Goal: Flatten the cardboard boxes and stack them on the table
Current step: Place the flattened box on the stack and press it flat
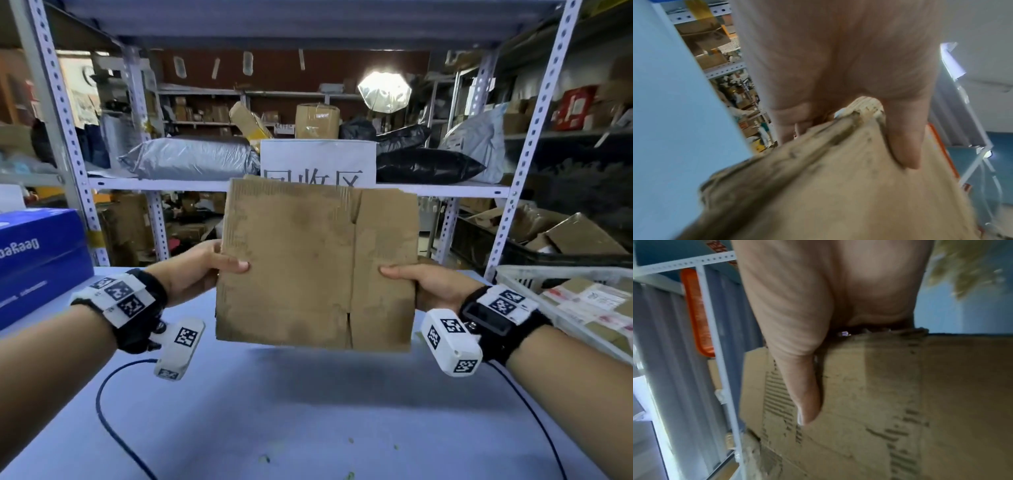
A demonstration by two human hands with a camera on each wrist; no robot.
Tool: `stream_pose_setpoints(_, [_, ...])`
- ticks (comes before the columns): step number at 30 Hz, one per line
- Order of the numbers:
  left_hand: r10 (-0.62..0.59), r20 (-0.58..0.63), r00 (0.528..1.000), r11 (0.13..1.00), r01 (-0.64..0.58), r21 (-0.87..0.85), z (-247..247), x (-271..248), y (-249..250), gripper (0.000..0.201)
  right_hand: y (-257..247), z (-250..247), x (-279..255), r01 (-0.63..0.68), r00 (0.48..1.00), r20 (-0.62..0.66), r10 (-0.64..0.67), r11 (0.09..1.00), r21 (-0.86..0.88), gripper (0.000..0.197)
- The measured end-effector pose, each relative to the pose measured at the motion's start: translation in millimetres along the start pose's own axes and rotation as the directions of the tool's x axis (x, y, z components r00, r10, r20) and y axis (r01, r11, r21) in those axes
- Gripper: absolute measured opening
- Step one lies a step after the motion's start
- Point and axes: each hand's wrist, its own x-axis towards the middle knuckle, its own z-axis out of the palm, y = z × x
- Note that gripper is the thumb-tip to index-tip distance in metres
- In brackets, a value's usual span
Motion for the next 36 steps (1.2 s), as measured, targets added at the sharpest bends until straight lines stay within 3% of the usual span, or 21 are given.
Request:
stream_pose_setpoints(2, [0.109,0.023,0.994,0.993,-0.110,0.035,1,2,8,0.070,-7,1,4,0.154,0.988,0.008,-0.154,0.988,-0.029,0.080])
stream_pose_setpoints(4, [0.124,0.055,0.991,0.991,-0.127,0.052,1,3,-1,0.076,-1,6,8,0.211,0.977,0.034,-0.209,0.973,-0.096,0.074])
stream_pose_setpoints(8, [-0.081,0.052,0.995,0.994,0.077,0.077,-1,4,-44,0.076,28,8,13,0.102,0.992,0.098,-0.074,0.937,-0.333,0.054])
stream_pose_setpoints(11, [-0.053,0.039,0.998,0.993,0.049,0.109,-7,10,-45,0.069,22,10,13,0.144,0.985,0.129,-0.112,0.949,-0.279,0.058])
stream_pose_setpoints(15, [0.008,0.030,1.000,0.988,-0.012,0.153,-5,9,-43,0.067,29,10,13,0.221,0.974,0.008,-0.225,0.948,-0.230,0.076])
stream_pose_setpoints(19, [-0.046,0.060,0.997,0.993,0.039,0.112,0,7,-53,0.066,46,12,12,0.189,0.982,0.040,-0.184,0.954,-0.233,0.083])
stream_pose_setpoints(25, [-0.101,0.059,0.993,0.930,0.073,0.361,-7,11,-34,0.054,34,6,19,0.114,0.993,0.024,-0.114,0.915,-0.388,0.085])
stream_pose_setpoints(29, [-0.066,-0.066,0.996,0.978,0.078,0.194,-11,10,-22,0.088,23,-1,28,0.105,0.988,-0.075,-0.133,0.950,-0.295,0.065])
stream_pose_setpoints(31, [-0.116,-0.136,0.984,0.990,0.125,0.062,-9,13,-22,0.078,17,-2,33,0.052,0.985,-0.154,-0.075,0.988,-0.145,0.061])
stream_pose_setpoints(33, [-0.247,-0.167,0.954,0.969,0.241,-0.055,-4,16,-28,0.067,13,0,40,-0.046,0.987,-0.153,0.039,0.998,-0.040,0.057])
stream_pose_setpoints(36, [-0.406,-0.111,0.907,0.913,0.398,-0.089,2,16,-43,0.065,21,-2,53,-0.215,0.968,-0.179,0.176,0.948,-0.235,0.066])
